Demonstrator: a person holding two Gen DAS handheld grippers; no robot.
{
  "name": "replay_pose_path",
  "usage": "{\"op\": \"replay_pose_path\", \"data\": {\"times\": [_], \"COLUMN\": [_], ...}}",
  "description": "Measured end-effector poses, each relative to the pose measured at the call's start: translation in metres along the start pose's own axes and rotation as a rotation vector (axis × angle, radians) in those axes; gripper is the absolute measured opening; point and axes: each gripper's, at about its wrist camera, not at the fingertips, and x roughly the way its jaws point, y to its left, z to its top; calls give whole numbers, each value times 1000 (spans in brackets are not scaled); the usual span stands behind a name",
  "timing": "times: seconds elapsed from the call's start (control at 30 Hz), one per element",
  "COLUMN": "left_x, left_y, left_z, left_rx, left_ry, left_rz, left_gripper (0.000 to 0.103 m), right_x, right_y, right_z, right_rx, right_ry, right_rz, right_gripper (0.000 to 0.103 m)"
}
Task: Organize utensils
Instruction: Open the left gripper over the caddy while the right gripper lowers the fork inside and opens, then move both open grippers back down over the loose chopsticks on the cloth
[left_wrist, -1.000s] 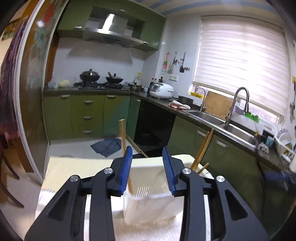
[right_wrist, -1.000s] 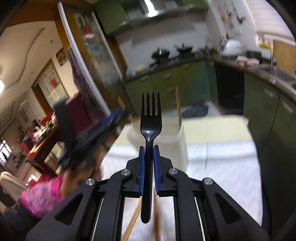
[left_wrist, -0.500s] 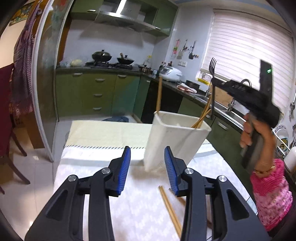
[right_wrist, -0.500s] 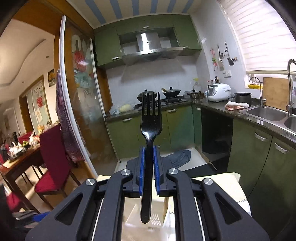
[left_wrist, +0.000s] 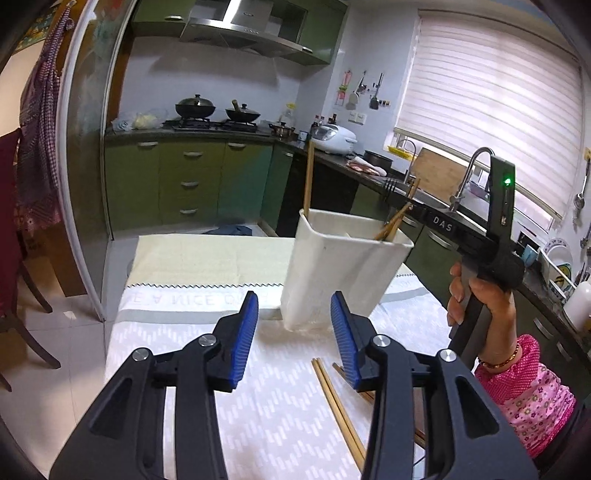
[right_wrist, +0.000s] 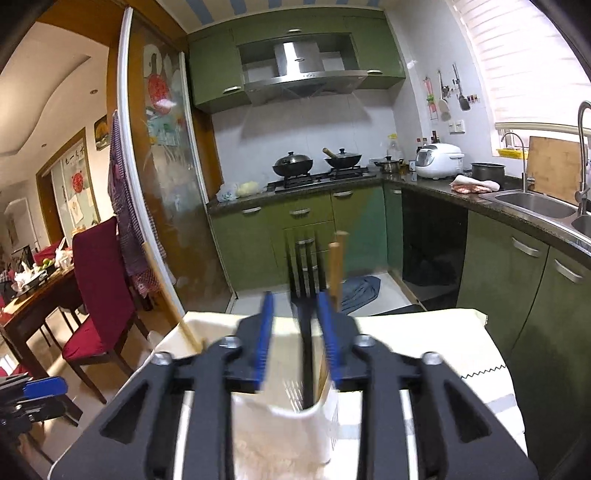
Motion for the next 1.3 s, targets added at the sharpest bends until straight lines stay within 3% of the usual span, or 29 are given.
{"op": "replay_pose_path", "data": {"times": [0.3,0.4,0.53,0.73,0.83,1.0,1.3], "left_x": [3,8,27,90,112,133,146], "left_y": [-5,-6,-16,-27,-31,-39,-46], "left_z": [-4,-7,-17,-43,-56,-62,-72], "left_rx": [15,-4,12,-59,-83,-70,-53], "left_ry": [20,64,208,598,711,778,827], "left_rz": [-5,-13,22,51,77,132,195], "left_gripper": [41,57,58,58,58,58,58], "right_x": [-61,-84,-118,-163,-180,-192,-204], "right_y": [1,8,15,7,-3,-17,-50], "right_z": [-9,-14,-23,-45,-60,-87,-96], "right_rx": [2,-18,-57,-75,-66,-59,-6], "right_ry": [-38,-39,-12,44,82,171,192], "right_rz": [15,54,75,56,53,64,42], "right_gripper": [29,29,29,29,29,32,35]}}
